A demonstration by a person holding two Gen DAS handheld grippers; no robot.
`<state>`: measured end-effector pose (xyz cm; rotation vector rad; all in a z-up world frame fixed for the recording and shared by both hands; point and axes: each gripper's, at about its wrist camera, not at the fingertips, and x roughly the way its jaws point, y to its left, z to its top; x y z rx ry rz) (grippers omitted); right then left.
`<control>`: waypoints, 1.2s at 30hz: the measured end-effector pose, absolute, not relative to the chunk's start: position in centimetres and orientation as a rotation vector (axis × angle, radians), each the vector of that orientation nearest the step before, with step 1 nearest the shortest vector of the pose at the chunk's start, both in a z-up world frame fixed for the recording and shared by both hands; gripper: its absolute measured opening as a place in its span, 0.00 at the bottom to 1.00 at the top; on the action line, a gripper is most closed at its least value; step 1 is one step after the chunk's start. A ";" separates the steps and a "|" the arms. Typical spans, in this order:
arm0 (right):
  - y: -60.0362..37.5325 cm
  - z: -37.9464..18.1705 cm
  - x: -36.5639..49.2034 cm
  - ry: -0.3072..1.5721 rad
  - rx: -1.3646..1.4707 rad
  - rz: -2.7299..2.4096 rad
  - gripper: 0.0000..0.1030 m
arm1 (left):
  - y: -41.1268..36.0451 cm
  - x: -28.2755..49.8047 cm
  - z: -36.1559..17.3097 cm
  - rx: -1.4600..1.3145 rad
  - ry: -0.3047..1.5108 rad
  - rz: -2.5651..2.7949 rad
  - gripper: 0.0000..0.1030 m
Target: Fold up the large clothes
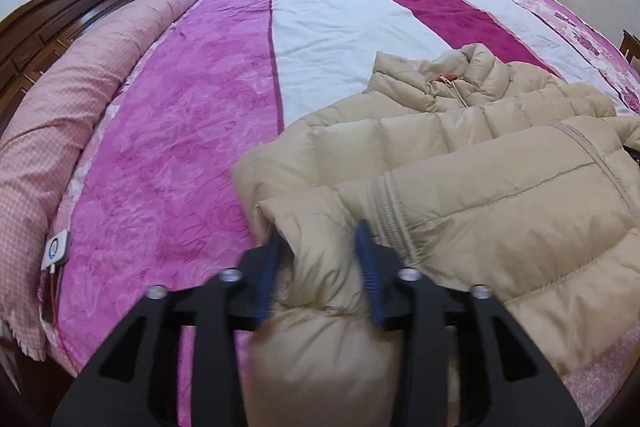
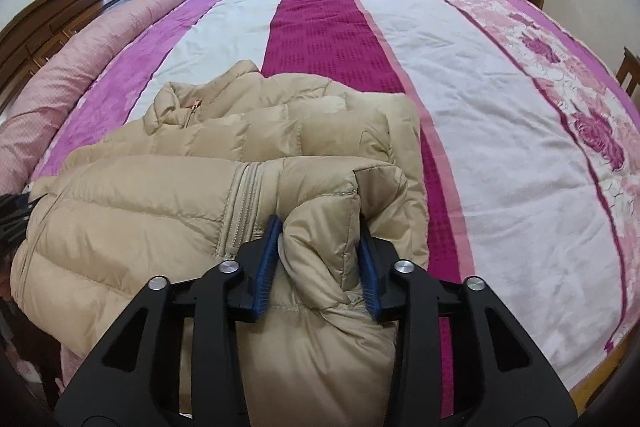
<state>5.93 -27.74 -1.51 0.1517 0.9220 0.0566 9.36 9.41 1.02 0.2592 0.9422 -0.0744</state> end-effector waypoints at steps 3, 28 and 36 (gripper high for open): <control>-27.6 -0.7 5.4 0.908 0.126 0.024 0.55 | 10.4 7.9 2.4 0.239 0.919 -0.100 0.73; -29.4 1.4 -3.5 0.948 0.155 0.105 0.61 | 13.0 -0.9 3.3 0.042 0.949 -0.175 0.77; -29.7 -0.4 -3.5 0.996 0.248 0.139 0.61 | 12.7 -1.0 1.8 0.043 0.970 -0.163 0.77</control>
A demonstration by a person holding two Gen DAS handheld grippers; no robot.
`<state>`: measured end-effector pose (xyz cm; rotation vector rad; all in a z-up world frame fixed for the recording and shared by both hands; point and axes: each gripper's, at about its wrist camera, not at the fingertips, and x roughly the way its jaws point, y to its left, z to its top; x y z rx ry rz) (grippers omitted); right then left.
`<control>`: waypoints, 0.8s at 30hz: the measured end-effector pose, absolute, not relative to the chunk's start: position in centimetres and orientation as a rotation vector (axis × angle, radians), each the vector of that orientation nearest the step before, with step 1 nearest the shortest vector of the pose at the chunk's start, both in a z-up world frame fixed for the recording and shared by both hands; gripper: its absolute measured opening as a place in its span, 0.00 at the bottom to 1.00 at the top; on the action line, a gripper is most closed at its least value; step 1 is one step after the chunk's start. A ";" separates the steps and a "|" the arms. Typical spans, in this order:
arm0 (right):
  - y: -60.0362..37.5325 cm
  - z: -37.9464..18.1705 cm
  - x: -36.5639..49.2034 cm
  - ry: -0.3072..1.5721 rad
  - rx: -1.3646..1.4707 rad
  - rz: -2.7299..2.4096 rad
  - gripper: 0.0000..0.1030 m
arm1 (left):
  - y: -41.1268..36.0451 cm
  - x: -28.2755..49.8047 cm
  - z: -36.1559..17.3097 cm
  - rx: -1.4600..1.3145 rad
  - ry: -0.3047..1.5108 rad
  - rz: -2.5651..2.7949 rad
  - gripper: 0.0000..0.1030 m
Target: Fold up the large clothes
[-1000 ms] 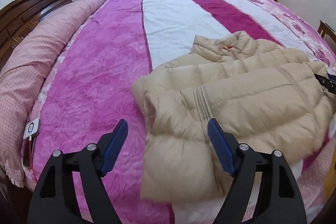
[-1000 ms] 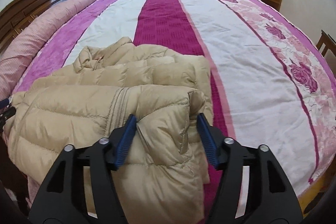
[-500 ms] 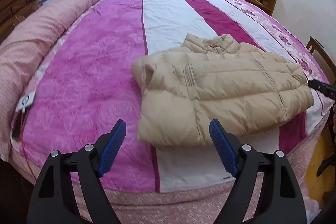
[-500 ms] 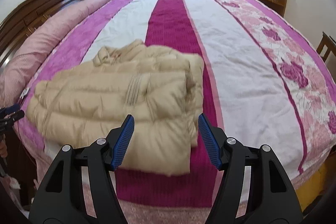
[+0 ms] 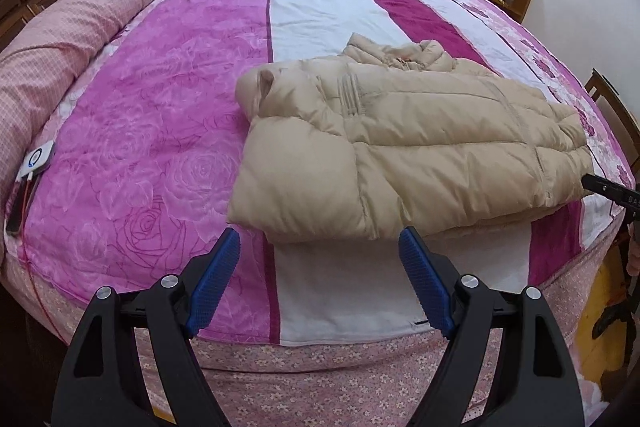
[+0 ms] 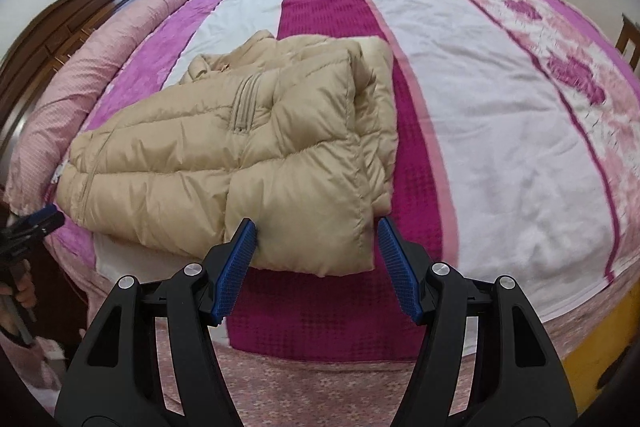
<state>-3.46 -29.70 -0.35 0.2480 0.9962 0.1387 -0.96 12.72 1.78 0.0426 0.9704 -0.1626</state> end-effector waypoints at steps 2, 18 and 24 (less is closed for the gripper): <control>-29.8 -0.7 -3.5 1.010 0.272 0.143 0.61 | 12.9 -0.9 1.8 0.069 0.958 -0.132 0.77; -29.3 0.7 -3.2 1.033 0.289 0.268 0.12 | 14.2 1.5 1.4 -0.130 1.008 -0.246 0.14; -29.5 5.2 -3.0 0.907 0.299 0.300 0.11 | 13.4 1.8 5.3 -0.088 0.919 -0.257 0.09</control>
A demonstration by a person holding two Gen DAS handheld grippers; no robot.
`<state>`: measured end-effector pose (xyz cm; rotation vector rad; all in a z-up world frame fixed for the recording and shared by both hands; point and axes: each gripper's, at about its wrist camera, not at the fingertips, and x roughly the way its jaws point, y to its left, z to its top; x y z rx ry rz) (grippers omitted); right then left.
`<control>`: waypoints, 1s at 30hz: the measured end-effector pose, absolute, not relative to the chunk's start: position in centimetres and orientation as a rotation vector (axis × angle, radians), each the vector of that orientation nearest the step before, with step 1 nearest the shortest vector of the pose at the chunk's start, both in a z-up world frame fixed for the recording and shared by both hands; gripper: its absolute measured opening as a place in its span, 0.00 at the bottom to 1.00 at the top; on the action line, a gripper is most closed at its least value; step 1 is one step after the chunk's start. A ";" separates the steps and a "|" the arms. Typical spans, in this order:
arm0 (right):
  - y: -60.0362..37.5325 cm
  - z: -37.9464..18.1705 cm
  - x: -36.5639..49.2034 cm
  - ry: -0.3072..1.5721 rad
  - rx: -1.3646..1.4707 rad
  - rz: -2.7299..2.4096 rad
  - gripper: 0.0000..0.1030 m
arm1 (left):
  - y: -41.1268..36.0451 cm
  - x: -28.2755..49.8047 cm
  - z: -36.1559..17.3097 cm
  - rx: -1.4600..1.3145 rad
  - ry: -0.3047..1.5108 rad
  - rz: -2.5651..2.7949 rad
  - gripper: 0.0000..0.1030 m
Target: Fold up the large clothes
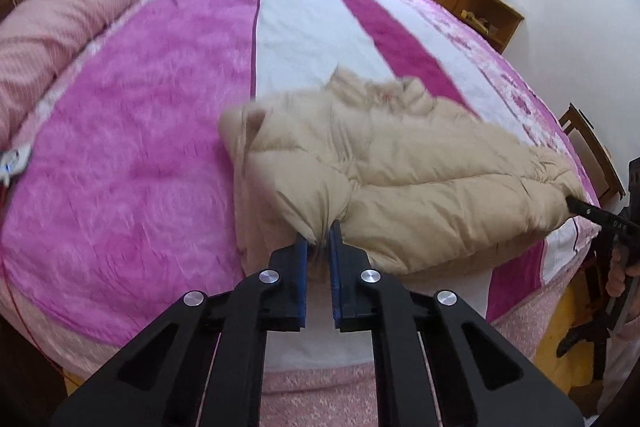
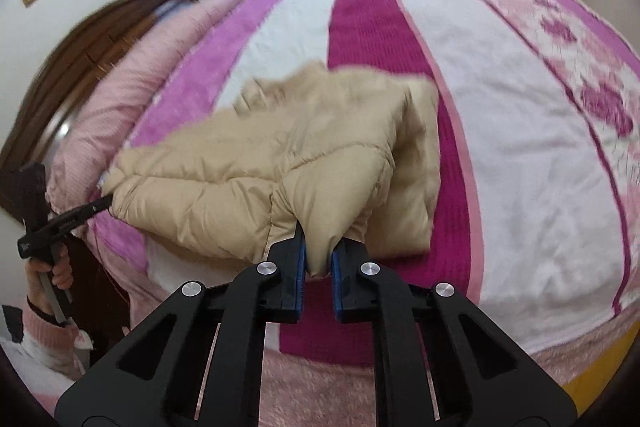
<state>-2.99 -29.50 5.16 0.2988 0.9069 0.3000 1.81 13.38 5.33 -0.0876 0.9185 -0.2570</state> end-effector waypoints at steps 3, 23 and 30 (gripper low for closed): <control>-29.4 7.0 -1.5 0.850 0.295 0.298 0.10 | 13.0 3.4 7.1 -0.068 0.882 -0.240 0.09; -29.2 6.1 14.9 0.843 0.334 0.122 0.15 | 10.5 17.3 9.2 -0.040 0.857 -0.161 0.42; -30.2 6.7 15.2 0.815 0.368 0.162 0.42 | 11.7 15.2 11.1 0.008 0.763 -0.119 0.83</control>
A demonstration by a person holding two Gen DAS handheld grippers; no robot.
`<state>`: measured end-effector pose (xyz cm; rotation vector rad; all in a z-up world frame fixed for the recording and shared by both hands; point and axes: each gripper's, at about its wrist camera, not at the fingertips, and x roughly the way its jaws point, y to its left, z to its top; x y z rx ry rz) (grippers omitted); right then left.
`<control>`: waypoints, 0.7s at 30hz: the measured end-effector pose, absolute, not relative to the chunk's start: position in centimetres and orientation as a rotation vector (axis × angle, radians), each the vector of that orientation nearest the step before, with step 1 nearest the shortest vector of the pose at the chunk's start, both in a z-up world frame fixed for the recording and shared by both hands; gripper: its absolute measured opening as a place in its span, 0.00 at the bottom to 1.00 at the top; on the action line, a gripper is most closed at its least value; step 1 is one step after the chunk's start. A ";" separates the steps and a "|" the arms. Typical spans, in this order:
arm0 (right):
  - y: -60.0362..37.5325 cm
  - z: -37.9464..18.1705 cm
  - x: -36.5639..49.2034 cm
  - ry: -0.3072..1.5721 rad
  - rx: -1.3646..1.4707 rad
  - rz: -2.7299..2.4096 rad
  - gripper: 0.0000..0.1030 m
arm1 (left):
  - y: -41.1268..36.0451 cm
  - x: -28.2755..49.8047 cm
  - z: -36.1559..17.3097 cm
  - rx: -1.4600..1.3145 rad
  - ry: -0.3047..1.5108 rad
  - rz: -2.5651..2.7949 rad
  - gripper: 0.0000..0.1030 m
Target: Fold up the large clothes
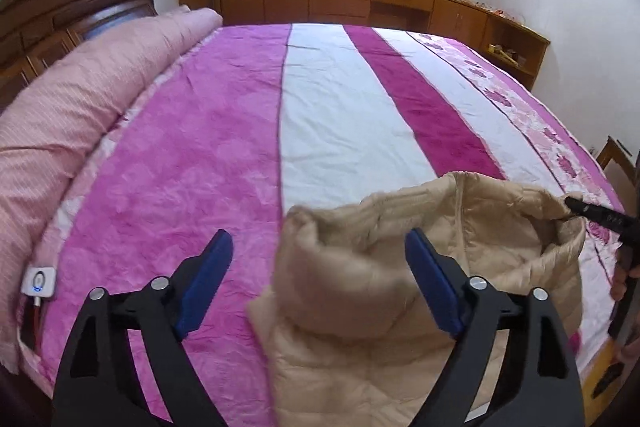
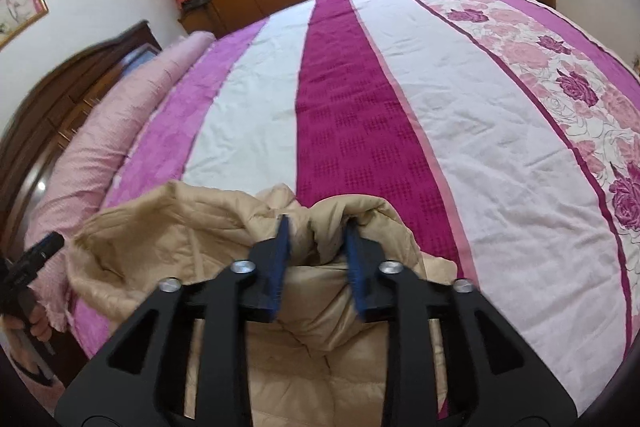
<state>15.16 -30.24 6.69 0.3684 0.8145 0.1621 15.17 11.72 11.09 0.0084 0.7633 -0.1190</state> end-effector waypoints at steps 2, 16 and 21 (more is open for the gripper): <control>-30.8 7.4 14.6 0.782 0.365 0.155 0.51 | 12.2 14.9 10.7 0.000 0.777 -0.117 0.83; -32.6 2.3 13.5 0.908 0.235 0.099 0.51 | 14.5 15.6 3.0 -0.052 0.913 -0.102 0.83; -31.7 0.0 14.9 0.929 0.209 0.033 0.50 | 12.9 17.8 -0.4 -0.016 0.934 -0.046 0.83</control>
